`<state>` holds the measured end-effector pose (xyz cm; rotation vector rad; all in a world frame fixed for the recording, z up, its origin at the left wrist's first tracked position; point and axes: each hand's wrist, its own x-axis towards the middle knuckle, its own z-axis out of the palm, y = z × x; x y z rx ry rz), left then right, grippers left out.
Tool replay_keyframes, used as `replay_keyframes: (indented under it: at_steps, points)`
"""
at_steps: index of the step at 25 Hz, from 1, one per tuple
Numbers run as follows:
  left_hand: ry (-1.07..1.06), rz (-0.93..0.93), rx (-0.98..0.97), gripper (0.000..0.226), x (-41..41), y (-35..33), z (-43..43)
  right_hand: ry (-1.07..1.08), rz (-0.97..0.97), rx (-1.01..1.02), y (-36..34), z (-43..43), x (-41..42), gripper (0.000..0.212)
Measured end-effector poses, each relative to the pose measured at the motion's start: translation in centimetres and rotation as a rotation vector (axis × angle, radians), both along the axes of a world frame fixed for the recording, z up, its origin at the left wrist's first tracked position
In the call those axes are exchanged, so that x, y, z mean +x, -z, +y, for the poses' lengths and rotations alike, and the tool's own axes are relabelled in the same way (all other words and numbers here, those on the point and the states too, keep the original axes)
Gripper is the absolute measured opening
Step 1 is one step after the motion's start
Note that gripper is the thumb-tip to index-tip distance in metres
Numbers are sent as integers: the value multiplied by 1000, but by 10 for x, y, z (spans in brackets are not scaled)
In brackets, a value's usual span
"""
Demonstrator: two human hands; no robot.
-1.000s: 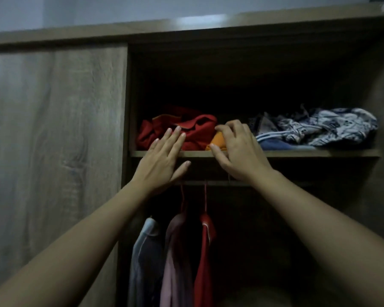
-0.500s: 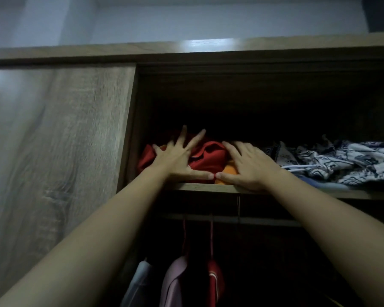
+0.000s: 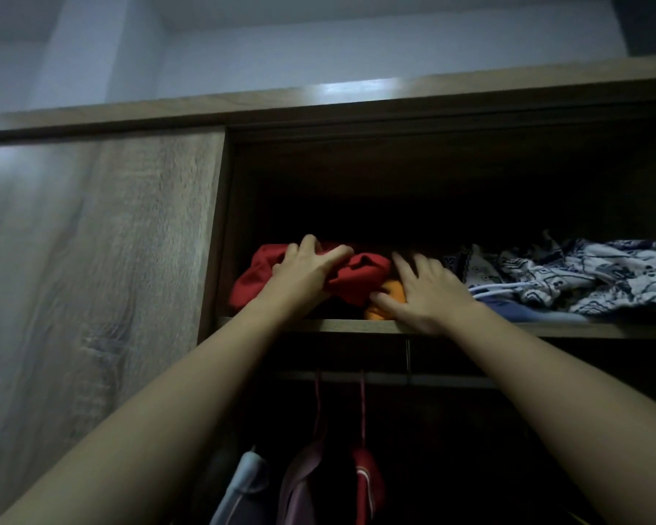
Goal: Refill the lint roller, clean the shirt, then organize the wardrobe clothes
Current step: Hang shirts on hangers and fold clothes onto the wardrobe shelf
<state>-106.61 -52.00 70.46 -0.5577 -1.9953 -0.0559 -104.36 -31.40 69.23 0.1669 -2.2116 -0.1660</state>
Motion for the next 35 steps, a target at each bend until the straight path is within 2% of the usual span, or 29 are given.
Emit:
replay_keyframes:
  at_steps: [3, 7, 12, 19, 23, 25, 27, 28, 30, 34, 35]
  points:
    - [26, 104, 33, 56, 25, -8, -3, 8, 27, 20, 1, 0, 4, 84]
    - [9, 198, 25, 59, 59, -18, -5, 30, 21, 46, 7, 6, 19, 101]
    - [26, 262, 18, 59, 107, -15, -1, -185, -5, -65, 15, 11, 49, 113]
    - [58, 311, 13, 62, 162, 29, -9, -474, 56, -187, 42, 3, 97, 115]
    - [181, 242, 30, 52, 205, 89, -24, -640, 68, -136, 88, 4, 146, 115]
    - [292, 124, 108, 45, 218, 118, -28, -674, 14, -55, 115, 7, 167, 114]
    - [483, -54, 282, 37, 217, 154, -34, -668, -88, -13, 145, 5, 182, 113]
    - [535, -80, 269, 38, 220, 173, -39, -656, -141, -12, 161, 3, 188, 112]
    - [500, -121, 108, 48, 223, 207, -48, -637, -246, -18, 192, -4, 197, 109]
    - [619, -325, 163, 47, 220, 264, -51, -602, -594, -194, 240, -14, 217, 103]
    - [630, -352, 168, 47, 215, 276, -51, -584, -630, -225, 249, -15, 219, 97]
